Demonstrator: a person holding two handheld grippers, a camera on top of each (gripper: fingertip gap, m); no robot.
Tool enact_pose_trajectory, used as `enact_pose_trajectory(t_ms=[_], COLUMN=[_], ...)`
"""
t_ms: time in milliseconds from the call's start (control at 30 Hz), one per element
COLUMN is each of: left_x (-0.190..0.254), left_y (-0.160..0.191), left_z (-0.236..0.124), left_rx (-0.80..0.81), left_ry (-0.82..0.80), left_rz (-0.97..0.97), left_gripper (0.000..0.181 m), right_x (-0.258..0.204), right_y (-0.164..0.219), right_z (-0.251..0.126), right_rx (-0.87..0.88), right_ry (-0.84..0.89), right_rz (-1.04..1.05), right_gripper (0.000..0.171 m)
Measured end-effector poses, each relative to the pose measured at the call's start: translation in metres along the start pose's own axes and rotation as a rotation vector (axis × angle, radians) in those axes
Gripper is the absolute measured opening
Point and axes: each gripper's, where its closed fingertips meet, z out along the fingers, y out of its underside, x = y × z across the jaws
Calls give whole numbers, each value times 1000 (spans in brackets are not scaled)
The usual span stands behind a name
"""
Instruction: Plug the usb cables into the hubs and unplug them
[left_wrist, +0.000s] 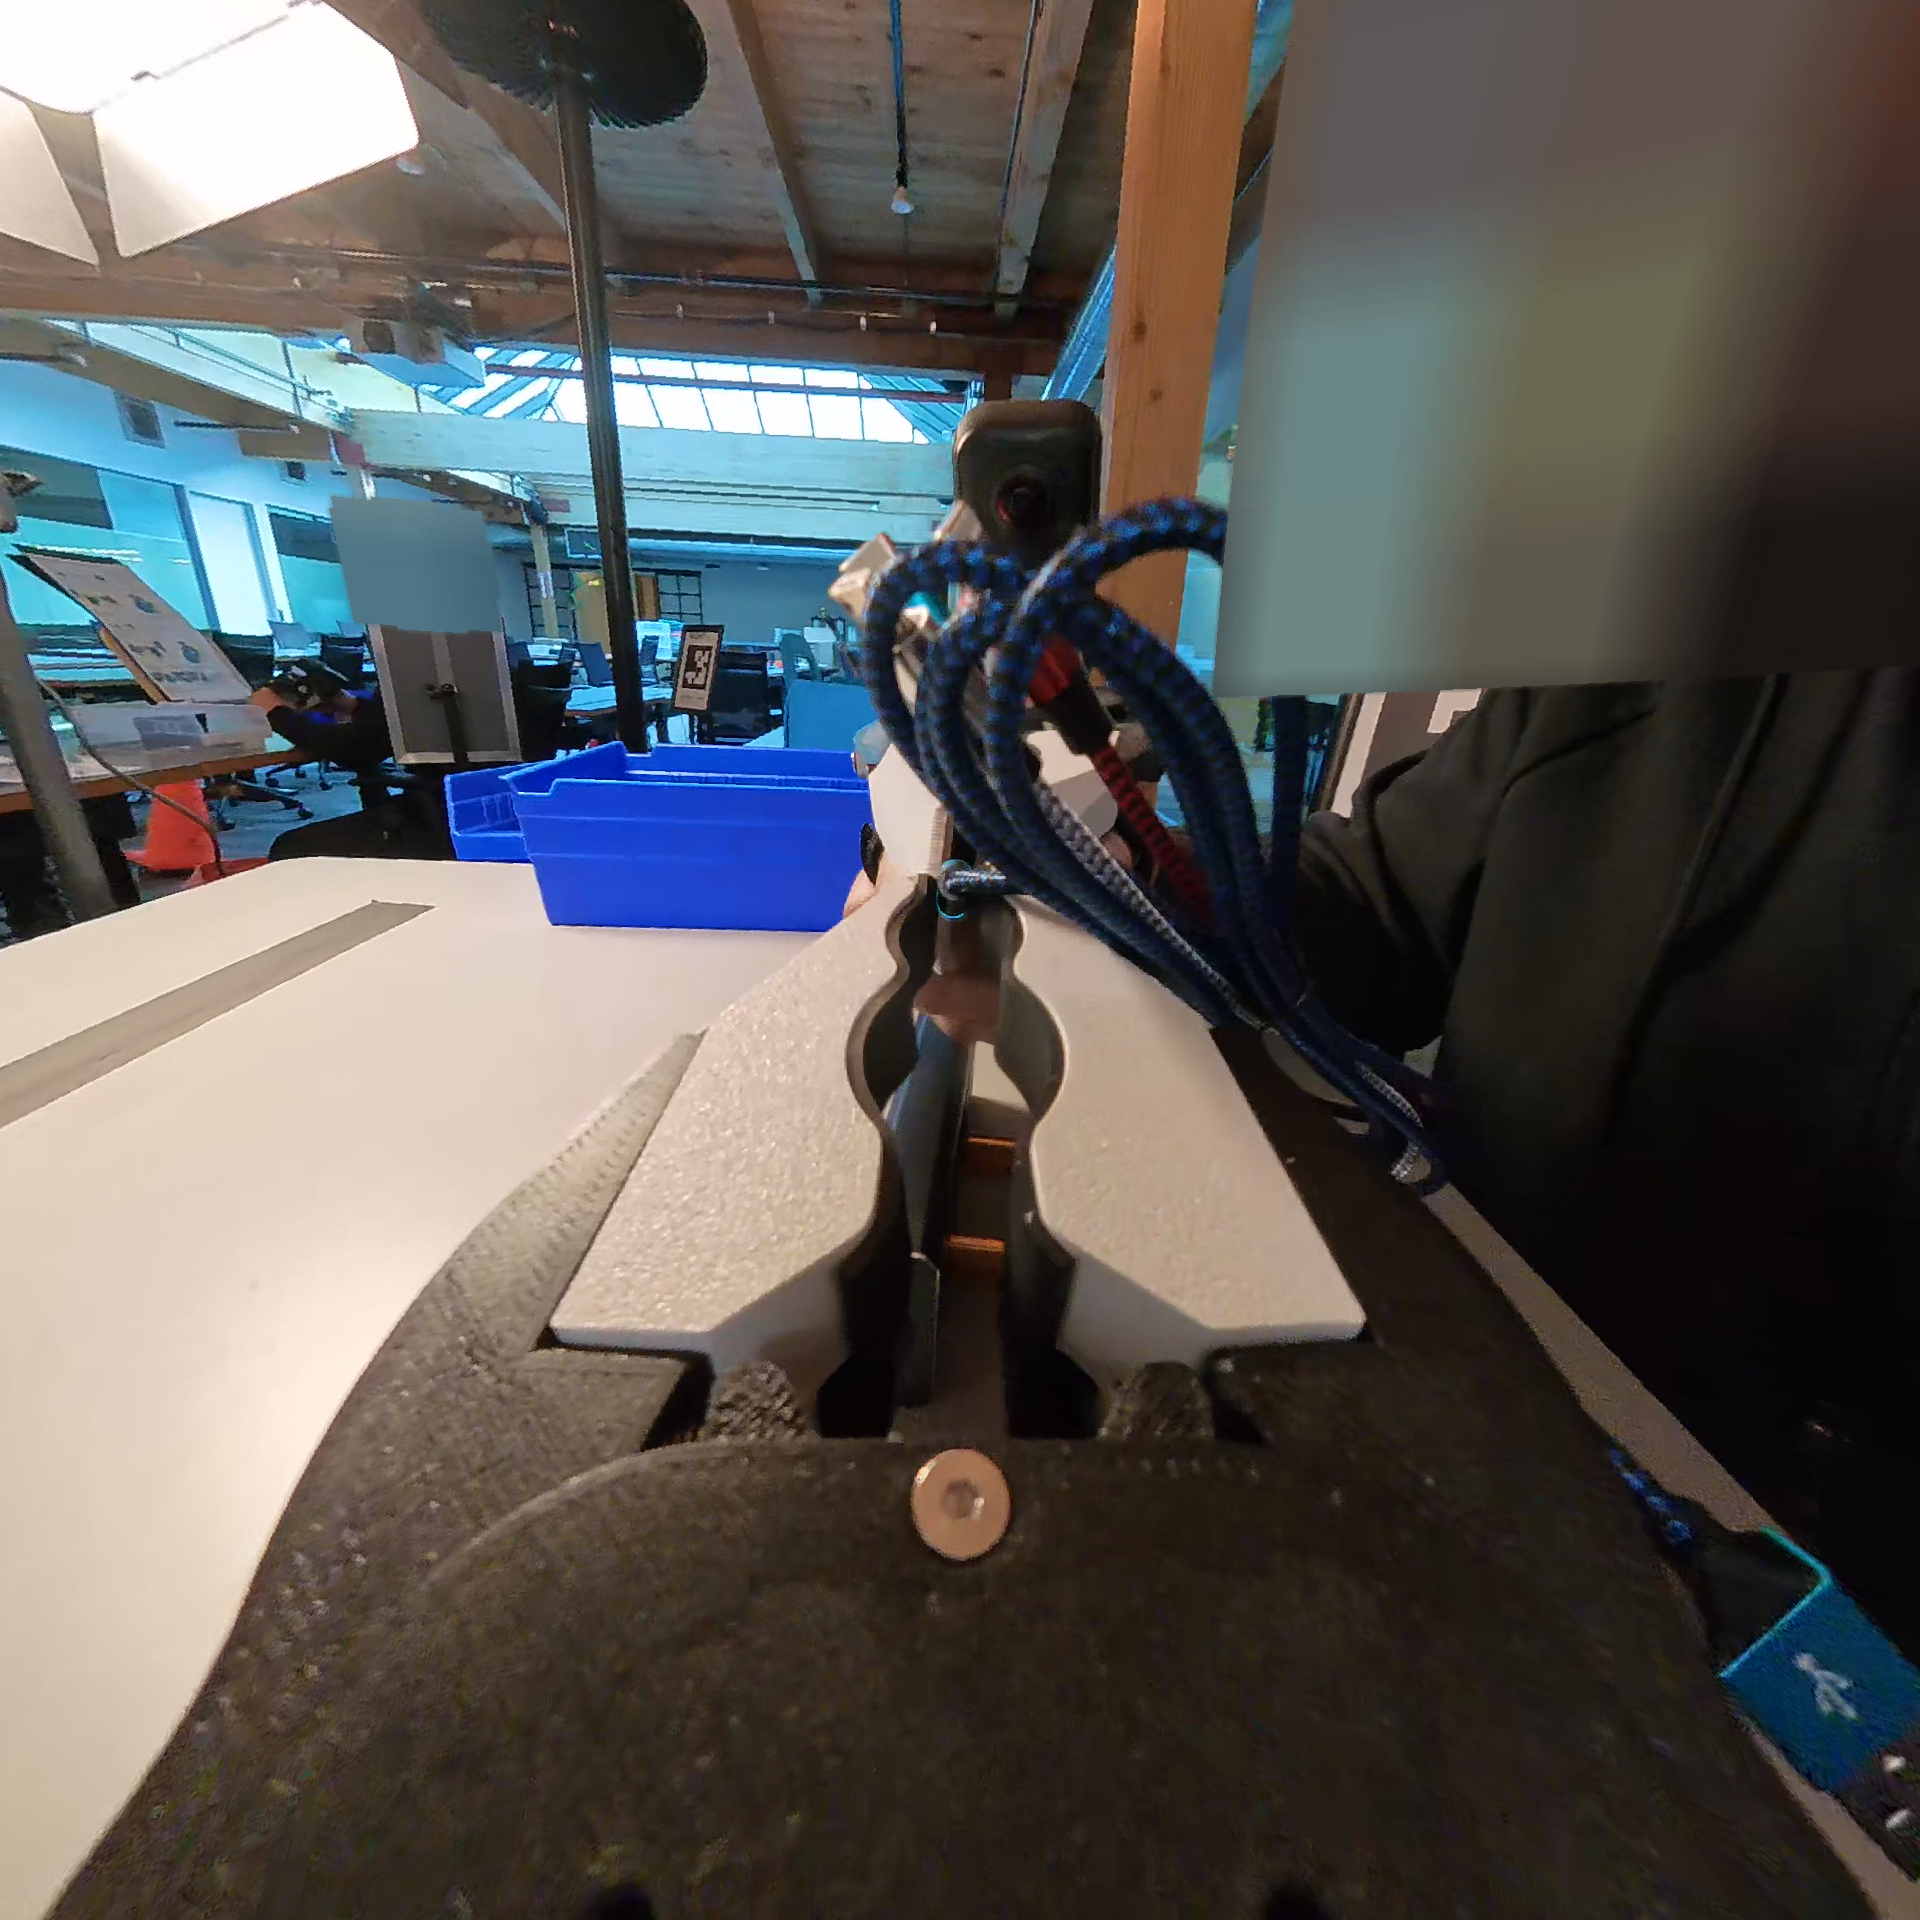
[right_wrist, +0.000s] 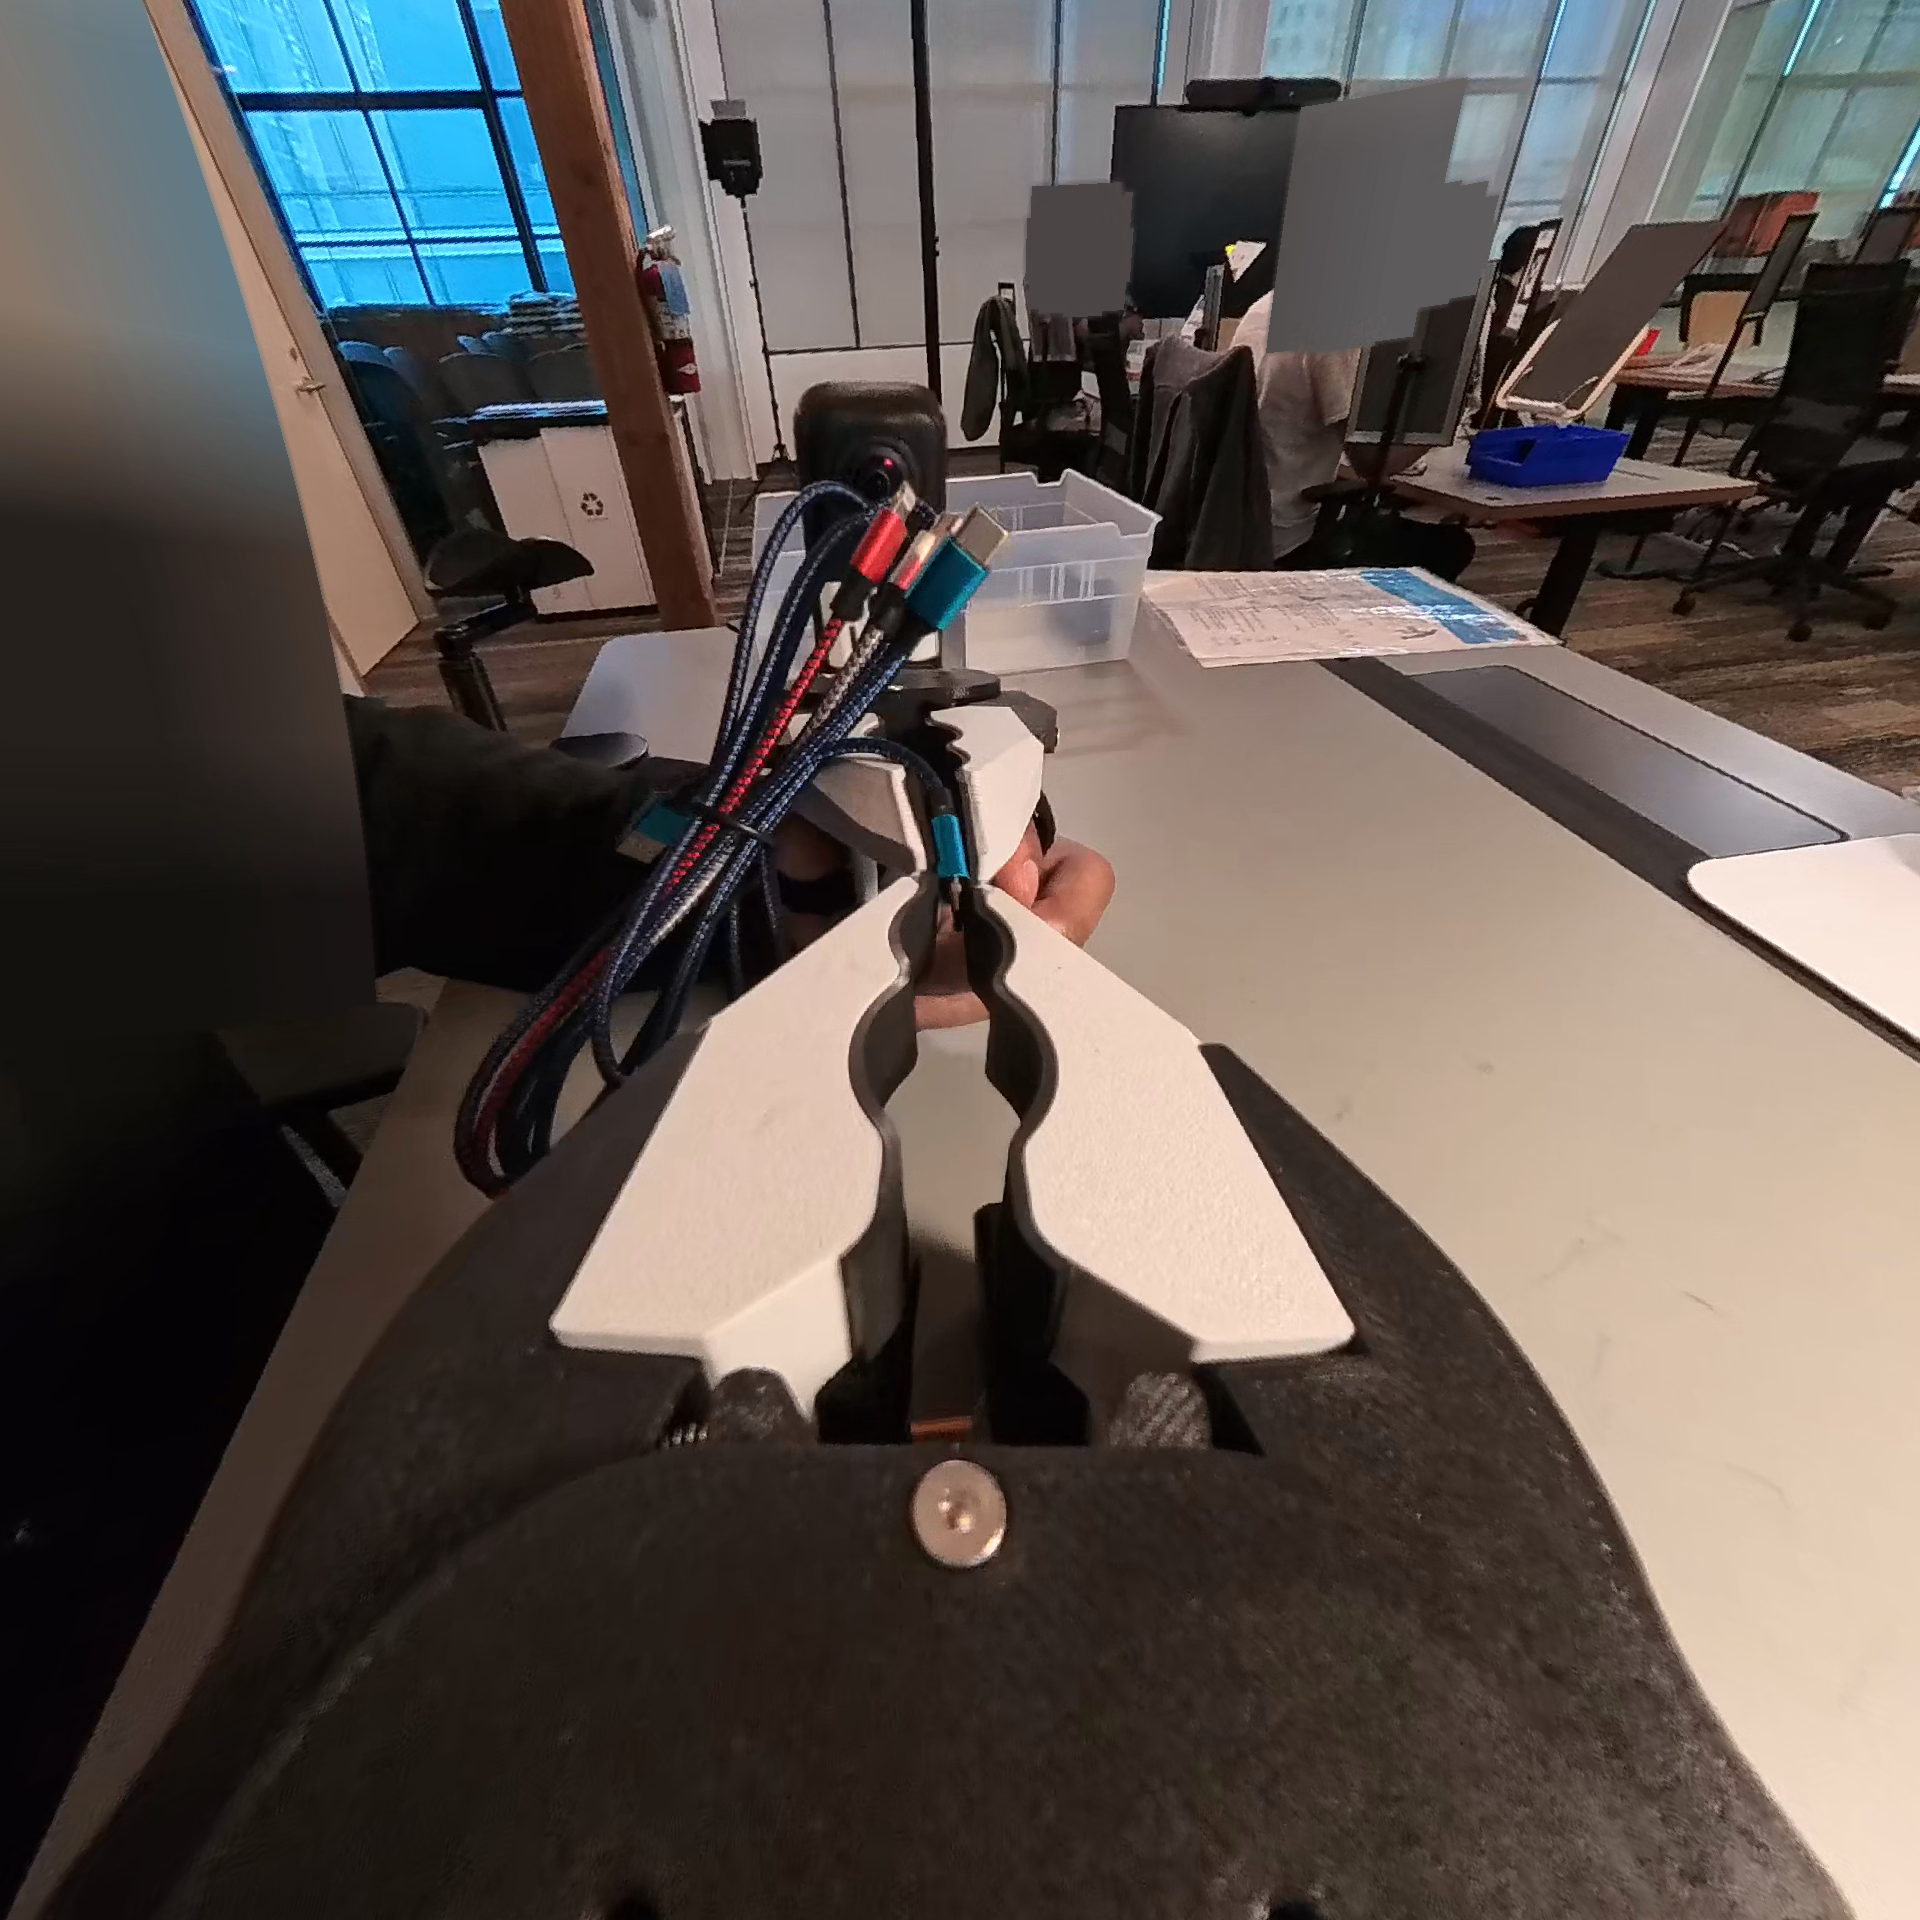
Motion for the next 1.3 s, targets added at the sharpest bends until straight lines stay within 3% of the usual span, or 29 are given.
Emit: enact_pose_trajectory(t_ms=[1033,1133,1300], left_x=[-2,-6,-11], left_y=[5,1,-5], left_z=[-1,-4,-13], left_rx=[-14,-3,7], left_ry=[-7,-26,-19], left_rz=[8,14,-14], left_gripper=[8,9,8], right_x=[1,8,30], right_y=[9,21,76], right_z=[-4,-7,-24], right_rx=[-66,-146,-471], right_ry=[-34,-23,40], right_rz=[2,5,-134], right_gripper=[4,17,35])
